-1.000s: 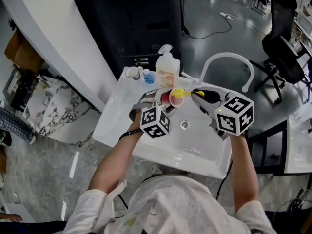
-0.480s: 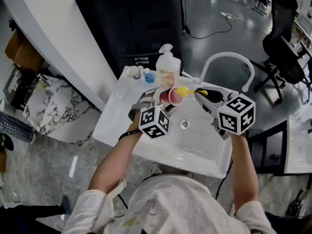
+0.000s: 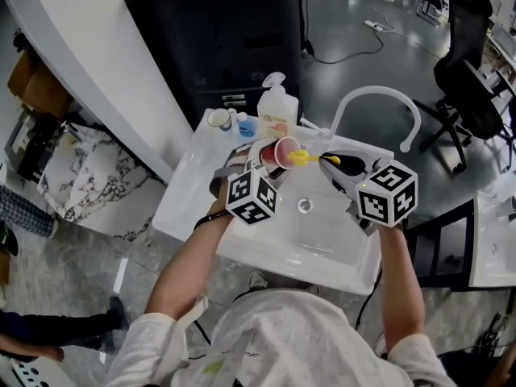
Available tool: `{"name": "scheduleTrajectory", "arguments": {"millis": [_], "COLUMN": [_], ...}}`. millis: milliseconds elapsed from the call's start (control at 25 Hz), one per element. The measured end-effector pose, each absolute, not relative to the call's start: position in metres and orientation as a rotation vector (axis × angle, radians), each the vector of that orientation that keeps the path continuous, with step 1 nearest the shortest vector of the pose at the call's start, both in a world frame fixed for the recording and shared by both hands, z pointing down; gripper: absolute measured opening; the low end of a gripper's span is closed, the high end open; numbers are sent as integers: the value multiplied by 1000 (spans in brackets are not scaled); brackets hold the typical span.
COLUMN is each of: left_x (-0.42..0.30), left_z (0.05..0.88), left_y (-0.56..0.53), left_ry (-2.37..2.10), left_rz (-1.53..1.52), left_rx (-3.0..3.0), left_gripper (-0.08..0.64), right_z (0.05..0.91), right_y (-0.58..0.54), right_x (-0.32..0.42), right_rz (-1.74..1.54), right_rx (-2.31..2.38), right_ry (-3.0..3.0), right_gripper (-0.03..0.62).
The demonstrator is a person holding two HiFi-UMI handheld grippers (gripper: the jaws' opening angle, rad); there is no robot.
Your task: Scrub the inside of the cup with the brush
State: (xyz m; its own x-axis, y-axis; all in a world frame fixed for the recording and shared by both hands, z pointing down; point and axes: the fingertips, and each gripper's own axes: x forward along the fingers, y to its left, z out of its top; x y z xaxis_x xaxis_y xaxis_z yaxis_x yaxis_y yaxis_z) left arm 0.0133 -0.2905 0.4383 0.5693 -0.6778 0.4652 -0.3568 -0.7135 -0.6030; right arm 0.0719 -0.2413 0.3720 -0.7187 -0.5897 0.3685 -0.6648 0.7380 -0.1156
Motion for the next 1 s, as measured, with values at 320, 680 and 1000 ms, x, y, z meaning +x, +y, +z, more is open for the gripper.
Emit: {"name": "scheduleTrajectory", "arguments": {"millis": [320, 680, 1000], "left_x": [9, 9, 7], "left_z": [441, 448, 446], "left_y": [-298, -299, -301], "left_ry": [850, 854, 889], "left_rz": [-983, -1011, -990], "left_rx": [-2364, -2368, -2404], "left_gripper": [275, 275, 275], "right_z": [373, 367, 357], "right_y": [-237, -232, -240], "right_x": [61, 49, 61], "right_rz": [355, 386, 368], "right_rx": [950, 909, 989], "right_ry": [-2650, -2698, -2712], "right_gripper": [35, 35, 35]}}
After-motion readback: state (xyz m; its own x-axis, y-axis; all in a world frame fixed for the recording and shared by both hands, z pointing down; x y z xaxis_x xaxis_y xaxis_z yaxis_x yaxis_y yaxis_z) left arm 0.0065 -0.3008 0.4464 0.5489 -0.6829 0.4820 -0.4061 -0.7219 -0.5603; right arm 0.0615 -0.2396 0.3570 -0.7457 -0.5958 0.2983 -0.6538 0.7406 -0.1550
